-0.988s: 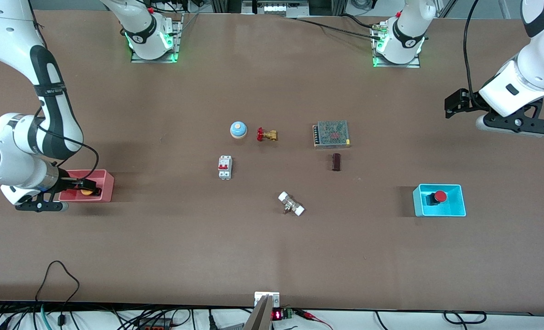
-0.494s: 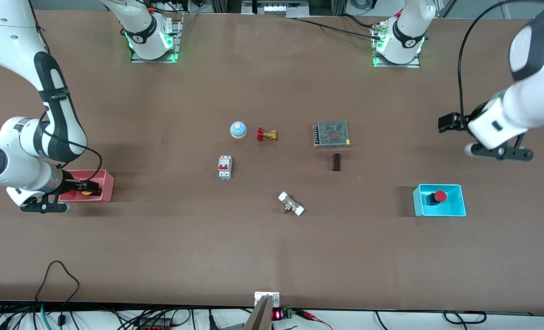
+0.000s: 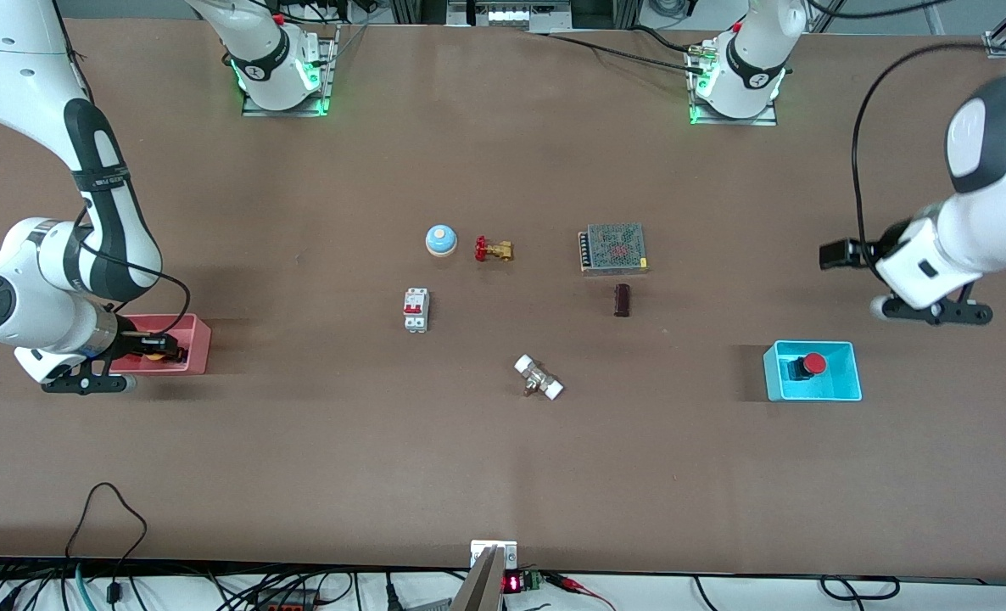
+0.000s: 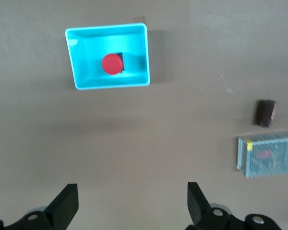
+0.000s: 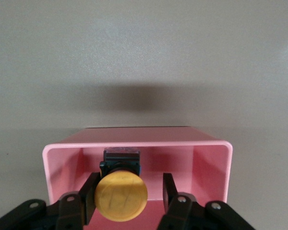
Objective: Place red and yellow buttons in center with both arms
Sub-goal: 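Lift the yellow button while the left gripper reaches the red button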
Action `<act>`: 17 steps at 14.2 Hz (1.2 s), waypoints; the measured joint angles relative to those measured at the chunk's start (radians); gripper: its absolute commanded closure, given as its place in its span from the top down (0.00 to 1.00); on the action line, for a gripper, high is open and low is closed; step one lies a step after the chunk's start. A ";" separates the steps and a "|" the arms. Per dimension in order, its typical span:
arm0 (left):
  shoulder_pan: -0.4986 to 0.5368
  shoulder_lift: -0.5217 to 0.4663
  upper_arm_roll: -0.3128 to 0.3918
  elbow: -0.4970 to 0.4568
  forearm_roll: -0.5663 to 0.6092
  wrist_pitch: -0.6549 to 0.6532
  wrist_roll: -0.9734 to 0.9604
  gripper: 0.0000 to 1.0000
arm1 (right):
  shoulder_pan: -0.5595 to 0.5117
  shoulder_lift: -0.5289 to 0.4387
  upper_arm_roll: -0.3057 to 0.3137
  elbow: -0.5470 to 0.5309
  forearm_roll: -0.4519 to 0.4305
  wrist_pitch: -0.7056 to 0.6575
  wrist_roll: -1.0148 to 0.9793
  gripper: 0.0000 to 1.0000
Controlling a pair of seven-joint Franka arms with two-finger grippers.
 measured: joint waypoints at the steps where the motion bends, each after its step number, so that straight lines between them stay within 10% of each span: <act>1: 0.008 0.023 0.000 0.000 0.000 0.028 0.000 1.00 | 0.000 0.001 0.000 0.000 0.000 0.000 0.000 0.49; 7: 0.008 0.057 -0.007 0.010 0.000 0.066 0.000 1.00 | 0.000 0.002 0.000 0.000 0.000 0.000 -0.009 0.10; 17: 0.010 0.136 -0.005 -0.001 0.000 0.188 -0.049 1.00 | 0.000 -0.041 0.000 0.008 0.000 -0.057 -0.077 0.09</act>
